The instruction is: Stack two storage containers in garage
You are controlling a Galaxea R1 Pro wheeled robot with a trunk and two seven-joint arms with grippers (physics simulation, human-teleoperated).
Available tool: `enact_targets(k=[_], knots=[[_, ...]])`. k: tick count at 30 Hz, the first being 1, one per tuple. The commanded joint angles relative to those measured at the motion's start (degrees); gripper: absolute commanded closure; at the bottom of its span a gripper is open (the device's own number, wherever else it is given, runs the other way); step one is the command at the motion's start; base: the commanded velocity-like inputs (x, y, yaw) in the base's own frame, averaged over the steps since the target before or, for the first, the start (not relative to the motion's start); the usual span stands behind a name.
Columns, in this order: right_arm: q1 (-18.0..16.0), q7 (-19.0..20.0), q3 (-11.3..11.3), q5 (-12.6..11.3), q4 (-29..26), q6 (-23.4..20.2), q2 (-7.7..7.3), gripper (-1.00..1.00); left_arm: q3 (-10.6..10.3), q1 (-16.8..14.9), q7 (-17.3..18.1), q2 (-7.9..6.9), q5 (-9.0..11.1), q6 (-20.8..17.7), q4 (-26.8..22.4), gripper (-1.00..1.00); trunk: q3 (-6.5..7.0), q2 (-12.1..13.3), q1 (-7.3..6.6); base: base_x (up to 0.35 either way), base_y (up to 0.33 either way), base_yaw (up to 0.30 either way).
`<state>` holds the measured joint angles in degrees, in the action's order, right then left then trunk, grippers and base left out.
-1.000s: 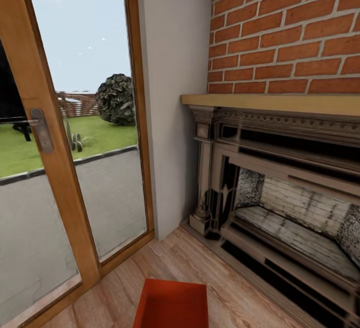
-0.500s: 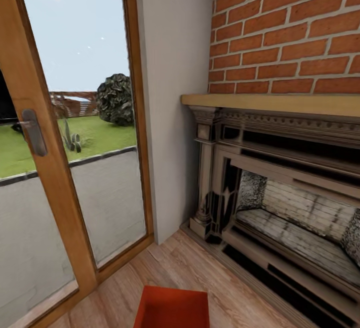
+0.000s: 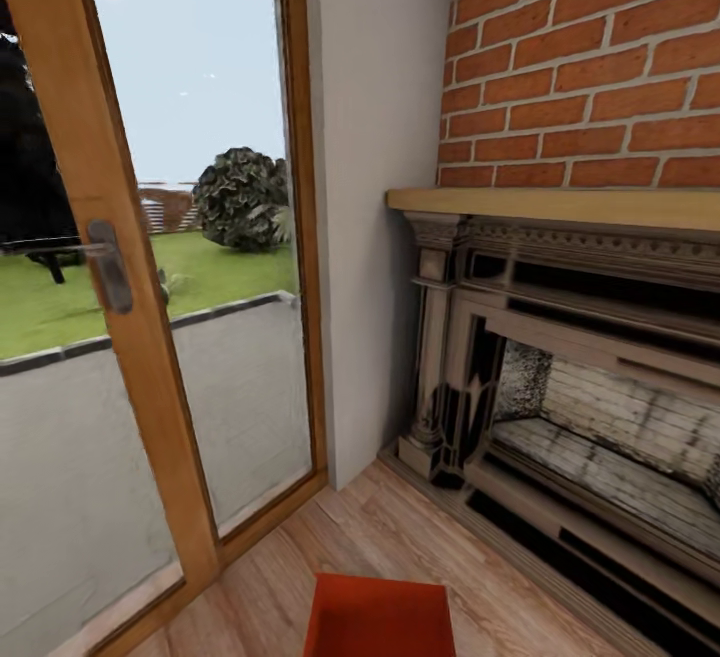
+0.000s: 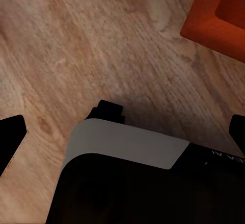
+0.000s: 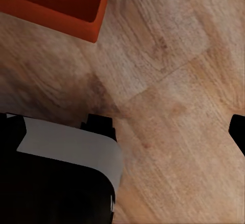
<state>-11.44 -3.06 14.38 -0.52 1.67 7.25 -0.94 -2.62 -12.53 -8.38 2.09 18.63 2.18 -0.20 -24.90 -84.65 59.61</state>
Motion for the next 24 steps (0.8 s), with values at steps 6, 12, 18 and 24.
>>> enact_targets(k=[6,12,18,24], knots=[[-0.07,-0.27,0.21,-0.18,0.18,0.31,0.06,-1.0,-0.28,-0.04,-0.15,0.01,0.36,0.16,0.03,-1.0,-0.06,-0.04,0.0,0.0,0.043,-0.175],[-0.08,-0.28,0.21,-0.18,0.18,0.31,0.06,-1.0,-0.28,-0.04,-0.15,0.0,0.35,0.19,0.03,-1.0,-0.06,-0.04,0.0,0.0,0.003,-0.237],[-0.08,-0.28,0.21,-0.12,0.18,0.31,0.06,-1.0,-0.28,-0.03,-0.15,-0.02,0.35,0.19,0.03,-1.0,-0.06,-0.04,0.0,0.0,0.0,-0.157],[-0.07,-0.28,0.36,0.04,0.18,0.31,0.06,-1.0,-0.28,-0.02,-0.15,-0.06,0.38,0.17,0.03,-1.0,-0.06,-0.04,0.0,0.0,0.0,-0.018]])
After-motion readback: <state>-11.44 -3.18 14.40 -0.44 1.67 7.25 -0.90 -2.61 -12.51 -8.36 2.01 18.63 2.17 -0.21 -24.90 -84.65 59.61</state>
